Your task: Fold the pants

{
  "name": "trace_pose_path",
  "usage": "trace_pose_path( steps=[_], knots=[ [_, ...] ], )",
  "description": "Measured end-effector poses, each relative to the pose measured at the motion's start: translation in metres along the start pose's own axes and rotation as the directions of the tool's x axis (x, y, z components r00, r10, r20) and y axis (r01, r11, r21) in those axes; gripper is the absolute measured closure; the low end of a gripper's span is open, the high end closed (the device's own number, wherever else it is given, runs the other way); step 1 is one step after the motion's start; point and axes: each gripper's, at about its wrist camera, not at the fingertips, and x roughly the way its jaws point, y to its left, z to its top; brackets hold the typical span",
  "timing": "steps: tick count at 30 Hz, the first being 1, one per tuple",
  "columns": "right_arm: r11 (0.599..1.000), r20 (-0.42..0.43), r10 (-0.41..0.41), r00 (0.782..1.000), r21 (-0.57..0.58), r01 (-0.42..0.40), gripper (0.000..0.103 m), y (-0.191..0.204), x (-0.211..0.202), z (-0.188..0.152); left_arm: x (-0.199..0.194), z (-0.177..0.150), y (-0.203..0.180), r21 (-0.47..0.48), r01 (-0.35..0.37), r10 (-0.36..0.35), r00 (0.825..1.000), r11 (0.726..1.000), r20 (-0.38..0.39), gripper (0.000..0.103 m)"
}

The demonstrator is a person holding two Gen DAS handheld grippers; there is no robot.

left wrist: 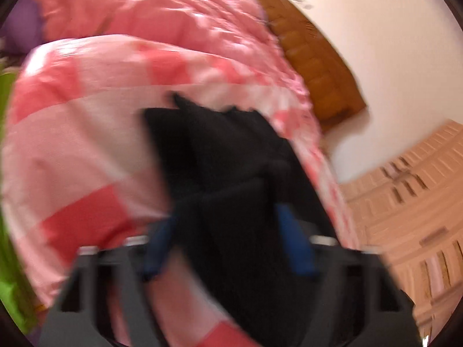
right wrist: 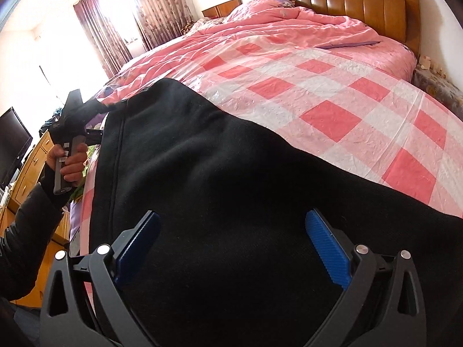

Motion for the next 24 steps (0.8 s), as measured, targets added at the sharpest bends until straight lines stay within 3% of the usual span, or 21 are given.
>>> trace_pose_path(
  steps=[4, 6, 11, 14, 16, 17, 19, 20, 21, 22, 23, 24],
  knots=[
    [1.000, 0.001, -0.002, 1.000, 0.000, 0.002, 0.004, 0.001, 0.001, 0.000, -0.012, -0.006, 0.002, -0.006, -0.001, 0.002, 0.996, 1.000, 0.087, 0.074],
    [1.000, 0.007, 0.007, 1.000, 0.008, -0.007, 0.005, -0.001, 0.000, 0.000, -0.024, -0.007, 0.001, -0.034, -0.001, 0.007, 0.987, 0.999, 0.161, 0.075],
    [1.000, 0.009, -0.007, 1.000, 0.011, 0.007, 0.005, 0.000, 0.001, 0.001, -0.021, -0.008, -0.002, -0.075, -0.030, 0.042, 0.984, 0.997, 0.170, 0.075],
    [0.998, 0.050, -0.057, 0.997, 0.014, 0.056, 0.006, 0.001, -0.007, 0.000, -0.042, -0.013, -0.047, 0.042, -0.084, 0.072, 0.969, 0.996, 0.234, 0.075],
    [0.995, 0.151, -0.082, 0.985, 0.060, 0.074, 0.006, -0.005, -0.028, -0.002, -0.063, -0.024, -0.099, 0.194, -0.105, 0.045, 0.955, 0.975, 0.292, 0.075],
    [0.990, 0.233, -0.092, 0.968, 0.123, 0.064, 0.006, -0.012, -0.050, -0.005, -0.068, -0.029, -0.120, 0.254, -0.111, 0.029, 0.952, 0.961, 0.305, 0.075],
    [0.977, 0.329, -0.117, 0.937, 0.210, 0.048, 0.006, -0.022, -0.085, -0.009, -0.081, -0.055, -0.173, 0.424, -0.121, -0.028, 0.944, 0.898, 0.329, 0.077],
    [0.969, 0.387, -0.137, 0.912, 0.244, 0.042, 0.005, -0.025, -0.107, -0.014, -0.088, -0.073, -0.201, 0.537, -0.096, -0.105, 0.937, 0.838, 0.333, 0.087],
    [0.959, 0.462, -0.172, 0.870, 0.282, 0.040, 0.005, -0.029, -0.136, -0.024, -0.098, -0.101, -0.234, 0.651, -0.087, -0.174, 0.929, 0.754, 0.326, 0.087],
    [0.951, 0.511, -0.196, 0.837, 0.306, 0.036, 0.005, -0.031, -0.157, -0.032, -0.100, -0.119, -0.252, 0.707, -0.089, -0.204, 0.925, 0.702, 0.320, 0.087],
    [0.942, 0.565, -0.231, 0.792, 0.334, 0.036, 0.005, -0.034, -0.183, -0.045, -0.103, -0.152, -0.280, 0.791, -0.104, -0.242, 0.921, 0.603, 0.305, 0.087],
    [0.935, 0.588, -0.256, 0.768, 0.352, 0.043, 0.005, -0.036, -0.197, -0.053, -0.101, -0.181, -0.299, 0.851, -0.096, -0.266, 0.926, 0.516, 0.266, 0.087]
  ],
)
